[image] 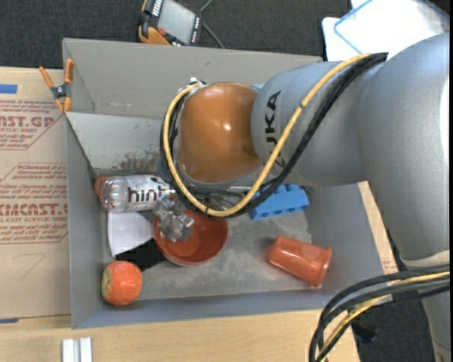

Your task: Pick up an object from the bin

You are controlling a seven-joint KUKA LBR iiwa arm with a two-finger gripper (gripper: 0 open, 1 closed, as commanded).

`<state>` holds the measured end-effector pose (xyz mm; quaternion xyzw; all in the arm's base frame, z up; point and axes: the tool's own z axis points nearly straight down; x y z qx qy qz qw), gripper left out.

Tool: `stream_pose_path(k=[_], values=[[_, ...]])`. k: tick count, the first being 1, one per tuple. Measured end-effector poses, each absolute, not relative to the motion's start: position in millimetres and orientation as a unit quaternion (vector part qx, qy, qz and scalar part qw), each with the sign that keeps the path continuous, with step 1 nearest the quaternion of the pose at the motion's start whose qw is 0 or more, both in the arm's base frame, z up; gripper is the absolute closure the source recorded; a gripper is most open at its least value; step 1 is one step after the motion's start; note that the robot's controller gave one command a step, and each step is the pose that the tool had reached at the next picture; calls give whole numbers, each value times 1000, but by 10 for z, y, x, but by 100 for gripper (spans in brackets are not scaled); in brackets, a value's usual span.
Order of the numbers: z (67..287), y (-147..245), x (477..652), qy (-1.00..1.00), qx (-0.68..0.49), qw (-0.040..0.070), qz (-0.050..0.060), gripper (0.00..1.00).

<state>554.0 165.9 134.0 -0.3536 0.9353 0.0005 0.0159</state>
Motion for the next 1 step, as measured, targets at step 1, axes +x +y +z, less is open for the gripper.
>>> stream_pose_path(k=[1], values=[[2337, 1553, 5586, 928, -372, 19, 0, 100]])
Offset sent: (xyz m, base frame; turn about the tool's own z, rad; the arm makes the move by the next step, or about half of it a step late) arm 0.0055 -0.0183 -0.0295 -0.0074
